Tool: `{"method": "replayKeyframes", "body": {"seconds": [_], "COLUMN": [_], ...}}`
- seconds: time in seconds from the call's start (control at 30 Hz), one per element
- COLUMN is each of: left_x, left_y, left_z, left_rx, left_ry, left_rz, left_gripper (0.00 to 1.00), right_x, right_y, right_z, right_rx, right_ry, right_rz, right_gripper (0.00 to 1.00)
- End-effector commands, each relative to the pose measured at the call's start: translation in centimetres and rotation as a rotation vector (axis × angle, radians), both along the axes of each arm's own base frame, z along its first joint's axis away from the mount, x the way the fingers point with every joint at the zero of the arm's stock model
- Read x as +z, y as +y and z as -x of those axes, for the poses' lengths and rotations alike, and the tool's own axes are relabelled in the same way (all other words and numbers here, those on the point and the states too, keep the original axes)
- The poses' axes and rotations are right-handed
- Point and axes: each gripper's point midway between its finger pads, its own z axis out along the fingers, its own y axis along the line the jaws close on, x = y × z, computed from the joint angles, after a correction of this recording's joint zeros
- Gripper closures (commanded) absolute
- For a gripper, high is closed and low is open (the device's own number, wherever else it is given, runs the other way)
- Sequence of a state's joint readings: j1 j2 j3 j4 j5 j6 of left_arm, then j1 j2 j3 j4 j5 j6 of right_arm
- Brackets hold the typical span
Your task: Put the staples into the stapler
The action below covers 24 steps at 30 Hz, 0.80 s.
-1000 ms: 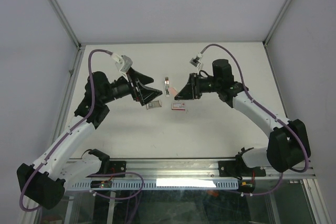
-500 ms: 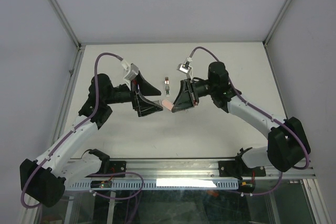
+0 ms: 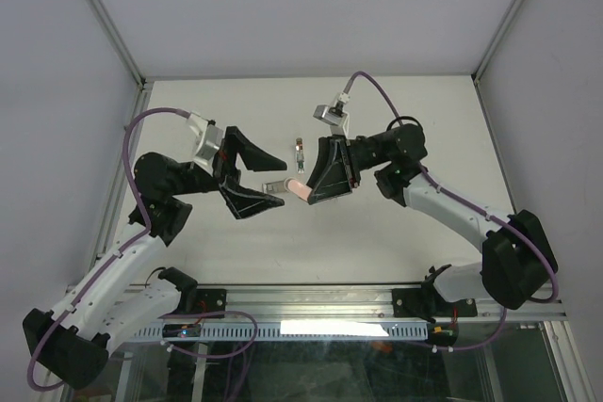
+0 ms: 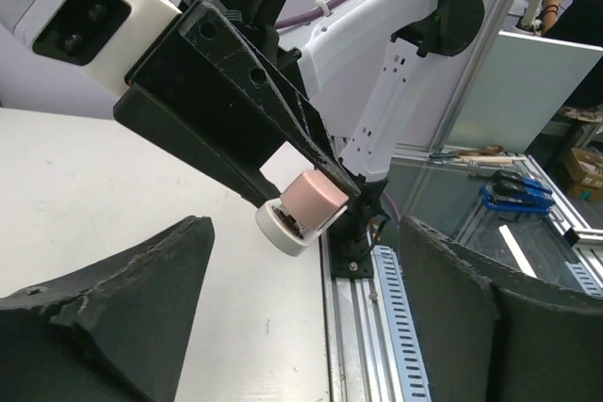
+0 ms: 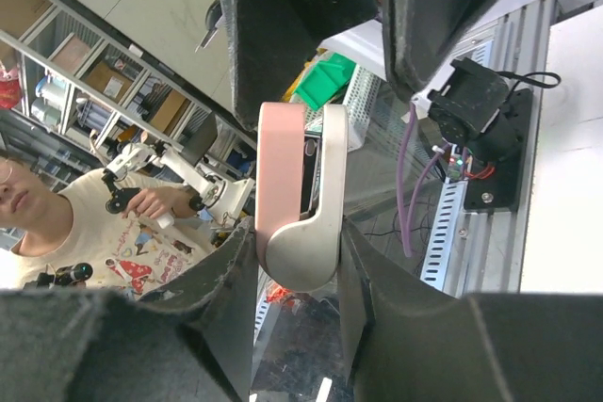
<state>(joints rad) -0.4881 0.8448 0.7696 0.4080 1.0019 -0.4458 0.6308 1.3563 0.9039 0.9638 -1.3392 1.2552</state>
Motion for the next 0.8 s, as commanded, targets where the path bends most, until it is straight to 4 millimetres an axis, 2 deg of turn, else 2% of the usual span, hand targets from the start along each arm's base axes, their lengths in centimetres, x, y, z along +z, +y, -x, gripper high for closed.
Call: {"method": "replayKeyframes", "body": {"seconds": [0.0, 0.17, 0.3, 0.5, 0.77], "left_x": [1.6, 1.8, 1.6, 1.2, 1.3], "left_y": [-0.2, -0.8, -1.5, -2.1, -2.8], "left_z": [1.0, 1.8, 2.6, 2.8, 3.4], "left_rx": [-0.029, -0.069, -0.116, -0.148, -0.189], "left_ry": [-0.075, -0.082, -0.084, -0.073, -0.068], "left_rz": [0.061, 0.070, 0.067, 0.057, 0.055], "left_gripper": [0.23, 0.37, 0.44, 0.50, 0.58], "right_x": [3.2, 3.4, 3.7, 4.4, 4.0], "right_y": [0.0, 0.1, 0.0, -0.2, -0.1], "right_z": [1.1, 1.0, 1.1, 1.6, 1.4], "right_rx": [0.018, 0.015, 0.015, 0.023, 0.019], "right_ry": [-0.074, -0.064, -0.061, -0.063, -0.045], "right_rz": [-0.092, -0.093, -0.101, -0.123, -0.118], "right_gripper": [1.00, 1.00, 1.00, 1.00, 1.00]}}
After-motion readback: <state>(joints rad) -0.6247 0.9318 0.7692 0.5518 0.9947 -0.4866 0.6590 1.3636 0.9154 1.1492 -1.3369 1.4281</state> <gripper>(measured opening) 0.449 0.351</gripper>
